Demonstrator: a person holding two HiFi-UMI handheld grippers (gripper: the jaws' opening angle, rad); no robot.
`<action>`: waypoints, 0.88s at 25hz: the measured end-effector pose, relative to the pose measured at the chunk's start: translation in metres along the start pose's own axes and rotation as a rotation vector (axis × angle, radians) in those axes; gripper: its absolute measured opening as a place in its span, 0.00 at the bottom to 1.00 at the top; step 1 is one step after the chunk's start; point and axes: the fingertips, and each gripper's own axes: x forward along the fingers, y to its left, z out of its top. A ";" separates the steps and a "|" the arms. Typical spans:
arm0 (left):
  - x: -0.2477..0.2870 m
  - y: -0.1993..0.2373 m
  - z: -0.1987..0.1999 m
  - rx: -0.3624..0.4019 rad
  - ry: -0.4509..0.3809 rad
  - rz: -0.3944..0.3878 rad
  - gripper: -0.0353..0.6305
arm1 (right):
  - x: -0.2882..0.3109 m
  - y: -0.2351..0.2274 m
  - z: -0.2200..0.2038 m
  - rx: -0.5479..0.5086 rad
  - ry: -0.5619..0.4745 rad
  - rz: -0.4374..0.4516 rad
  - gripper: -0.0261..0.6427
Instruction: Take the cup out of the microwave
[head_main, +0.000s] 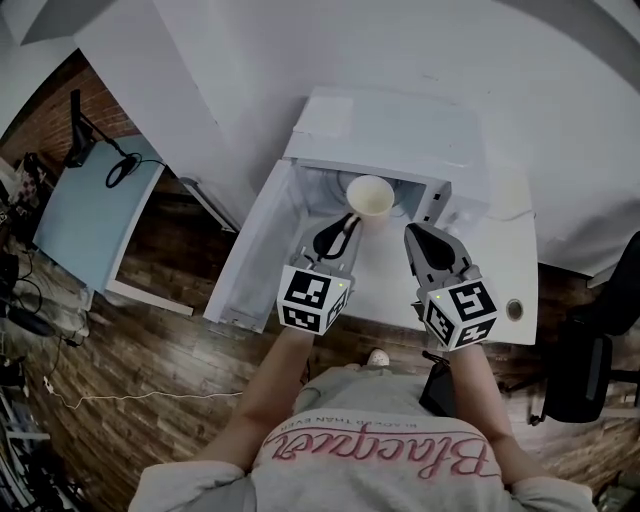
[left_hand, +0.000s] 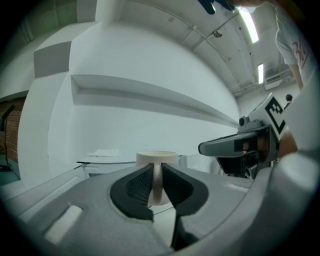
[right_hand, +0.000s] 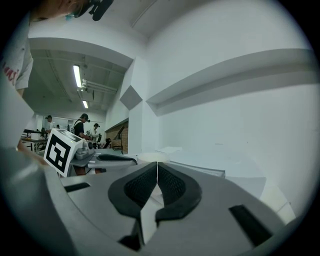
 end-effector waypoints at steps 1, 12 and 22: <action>0.000 -0.002 0.004 0.003 -0.003 -0.004 0.13 | 0.000 0.000 0.003 -0.003 -0.004 0.004 0.06; 0.004 -0.005 0.052 0.042 -0.046 -0.013 0.13 | 0.002 -0.013 0.042 -0.050 -0.065 0.003 0.06; 0.006 -0.006 0.081 0.061 -0.085 -0.007 0.13 | 0.003 -0.018 0.064 -0.069 -0.113 0.003 0.06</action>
